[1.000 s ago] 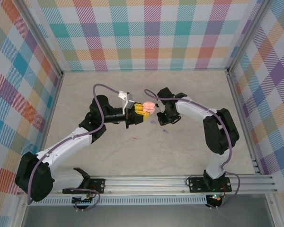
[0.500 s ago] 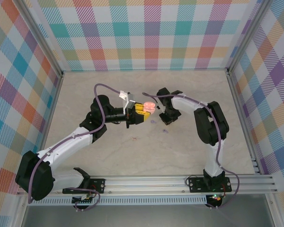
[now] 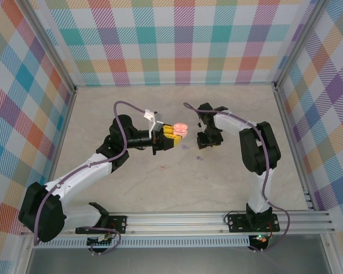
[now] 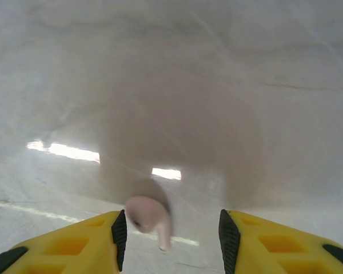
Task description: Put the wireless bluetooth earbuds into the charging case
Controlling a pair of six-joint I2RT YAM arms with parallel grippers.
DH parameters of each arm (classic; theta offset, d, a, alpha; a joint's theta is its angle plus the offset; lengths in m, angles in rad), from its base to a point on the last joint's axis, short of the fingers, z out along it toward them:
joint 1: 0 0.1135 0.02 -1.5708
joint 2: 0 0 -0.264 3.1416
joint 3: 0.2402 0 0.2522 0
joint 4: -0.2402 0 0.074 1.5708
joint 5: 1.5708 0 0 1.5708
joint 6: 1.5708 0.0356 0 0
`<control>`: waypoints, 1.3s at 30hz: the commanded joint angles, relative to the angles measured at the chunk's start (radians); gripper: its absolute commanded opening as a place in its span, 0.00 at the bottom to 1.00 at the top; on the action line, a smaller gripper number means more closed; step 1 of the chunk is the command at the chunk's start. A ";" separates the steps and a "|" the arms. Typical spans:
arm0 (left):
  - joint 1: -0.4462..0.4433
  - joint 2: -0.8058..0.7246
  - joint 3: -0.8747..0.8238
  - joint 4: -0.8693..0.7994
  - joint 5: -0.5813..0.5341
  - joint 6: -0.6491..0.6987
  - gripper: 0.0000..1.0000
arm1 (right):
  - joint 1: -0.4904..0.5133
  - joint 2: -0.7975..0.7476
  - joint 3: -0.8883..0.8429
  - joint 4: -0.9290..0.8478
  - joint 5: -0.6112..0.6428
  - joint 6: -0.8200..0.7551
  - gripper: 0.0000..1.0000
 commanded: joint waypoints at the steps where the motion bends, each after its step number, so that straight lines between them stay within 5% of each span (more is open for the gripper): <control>1: -0.010 0.005 0.011 0.011 0.006 0.003 0.26 | 0.004 -0.036 -0.026 -0.014 -0.058 0.091 0.48; 39: -0.010 0.008 0.013 0.011 0.008 -0.003 0.26 | 0.015 0.093 0.070 -0.078 0.000 0.065 0.33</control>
